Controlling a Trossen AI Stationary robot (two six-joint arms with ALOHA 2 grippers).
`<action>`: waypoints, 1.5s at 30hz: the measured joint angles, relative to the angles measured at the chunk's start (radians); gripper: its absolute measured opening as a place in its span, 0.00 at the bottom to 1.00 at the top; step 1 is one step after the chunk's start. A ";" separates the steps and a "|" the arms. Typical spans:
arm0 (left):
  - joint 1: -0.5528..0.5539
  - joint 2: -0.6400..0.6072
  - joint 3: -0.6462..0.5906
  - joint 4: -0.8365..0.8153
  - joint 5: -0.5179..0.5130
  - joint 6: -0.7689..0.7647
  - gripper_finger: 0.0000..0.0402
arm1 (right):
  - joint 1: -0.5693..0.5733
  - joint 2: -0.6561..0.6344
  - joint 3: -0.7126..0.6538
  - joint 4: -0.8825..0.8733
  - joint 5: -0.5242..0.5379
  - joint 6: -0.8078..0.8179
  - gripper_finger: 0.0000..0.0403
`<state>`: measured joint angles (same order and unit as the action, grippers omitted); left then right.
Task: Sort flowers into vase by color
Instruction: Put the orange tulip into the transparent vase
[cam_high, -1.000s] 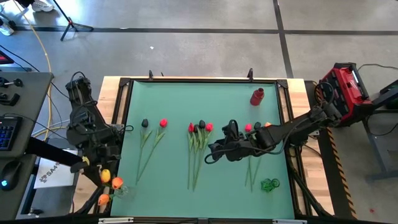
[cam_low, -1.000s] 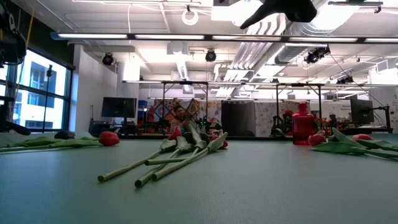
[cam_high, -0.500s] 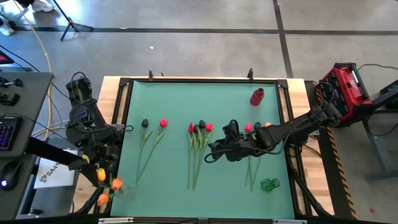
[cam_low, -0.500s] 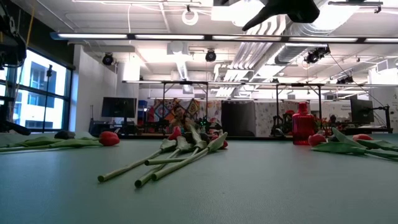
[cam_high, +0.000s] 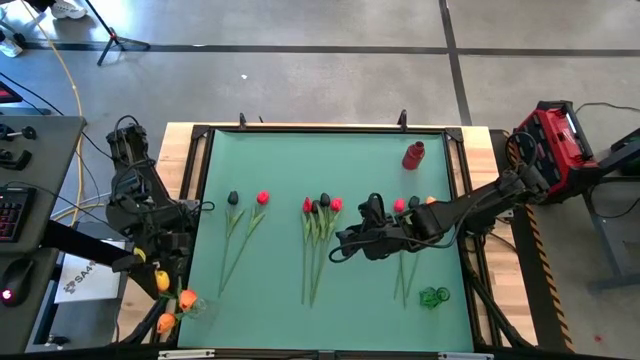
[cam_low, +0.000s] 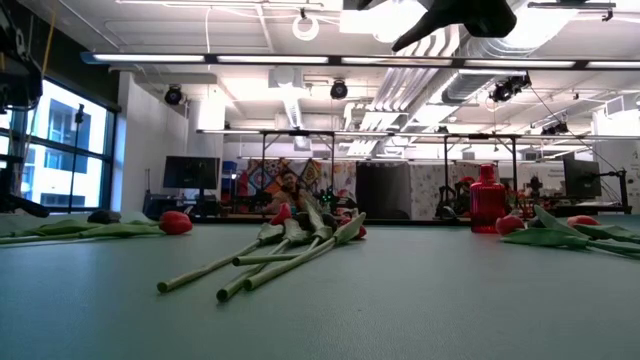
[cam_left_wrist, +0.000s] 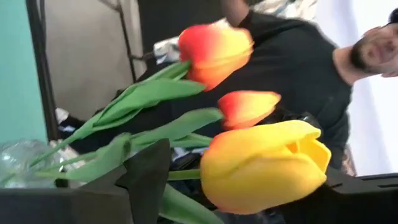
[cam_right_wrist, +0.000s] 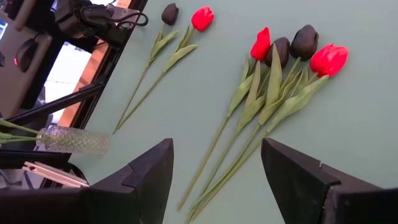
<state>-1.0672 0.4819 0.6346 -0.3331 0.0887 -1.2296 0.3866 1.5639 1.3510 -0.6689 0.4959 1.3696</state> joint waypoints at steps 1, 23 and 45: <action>0.000 0.000 0.000 0.009 -0.005 -0.005 0.64 | 0.000 0.000 0.000 0.000 -0.002 -0.002 0.58; 0.041 -0.068 0.003 -0.057 0.122 -0.017 0.74 | 0.000 0.000 0.000 -0.005 -0.030 -0.024 0.58; 0.225 -0.112 0.077 -0.350 -0.801 0.200 0.74 | -0.095 0.000 0.000 -0.737 -0.169 0.548 0.57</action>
<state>-0.8426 0.3702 0.7113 -0.6833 -0.7126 -1.0299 0.2911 1.5642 1.3507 -1.4059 0.3272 1.9173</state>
